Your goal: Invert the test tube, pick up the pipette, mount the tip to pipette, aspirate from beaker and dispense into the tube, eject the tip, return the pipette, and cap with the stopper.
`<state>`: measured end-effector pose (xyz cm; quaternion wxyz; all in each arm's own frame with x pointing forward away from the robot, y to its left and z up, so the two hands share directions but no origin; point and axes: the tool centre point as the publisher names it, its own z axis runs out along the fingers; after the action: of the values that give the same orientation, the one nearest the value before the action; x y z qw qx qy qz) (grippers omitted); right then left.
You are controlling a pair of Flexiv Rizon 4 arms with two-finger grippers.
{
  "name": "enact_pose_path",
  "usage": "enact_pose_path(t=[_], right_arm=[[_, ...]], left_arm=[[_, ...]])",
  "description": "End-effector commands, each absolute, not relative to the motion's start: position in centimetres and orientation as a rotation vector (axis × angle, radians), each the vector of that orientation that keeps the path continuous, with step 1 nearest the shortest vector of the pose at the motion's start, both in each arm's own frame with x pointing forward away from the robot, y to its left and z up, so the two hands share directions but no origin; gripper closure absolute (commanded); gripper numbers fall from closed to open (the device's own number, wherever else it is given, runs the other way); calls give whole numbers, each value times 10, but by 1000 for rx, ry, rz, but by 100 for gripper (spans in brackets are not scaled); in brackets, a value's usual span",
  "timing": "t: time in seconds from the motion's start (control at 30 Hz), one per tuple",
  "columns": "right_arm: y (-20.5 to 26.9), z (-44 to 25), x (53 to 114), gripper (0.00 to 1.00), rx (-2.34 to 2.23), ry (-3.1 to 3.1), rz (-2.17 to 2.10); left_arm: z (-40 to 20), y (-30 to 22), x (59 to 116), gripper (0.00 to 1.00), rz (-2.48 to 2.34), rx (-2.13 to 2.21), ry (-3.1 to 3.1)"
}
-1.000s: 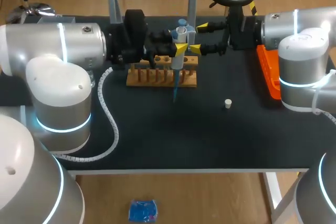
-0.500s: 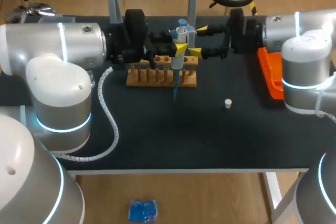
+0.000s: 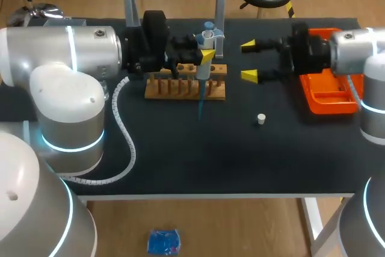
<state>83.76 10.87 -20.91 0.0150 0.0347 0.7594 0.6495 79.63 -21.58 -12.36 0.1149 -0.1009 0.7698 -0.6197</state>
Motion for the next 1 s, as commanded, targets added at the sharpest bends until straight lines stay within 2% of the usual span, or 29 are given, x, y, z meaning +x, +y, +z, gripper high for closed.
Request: enact_pose_path(t=[0.03, 0.4, 1.0], right_arm=[[99, -201, 818, 0, 97, 2335, 2054], [119, -186, 785, 0, -53, 2310, 2144], [175, -177, 792, 0, -22, 2278, 2231]], left_arm=[[-122, -215, 796, 100, -1816, -295, 2259], [-122, -215, 796, 100, -1816, -295, 2259], [-122, -215, 796, 100, -1816, -295, 2259]])
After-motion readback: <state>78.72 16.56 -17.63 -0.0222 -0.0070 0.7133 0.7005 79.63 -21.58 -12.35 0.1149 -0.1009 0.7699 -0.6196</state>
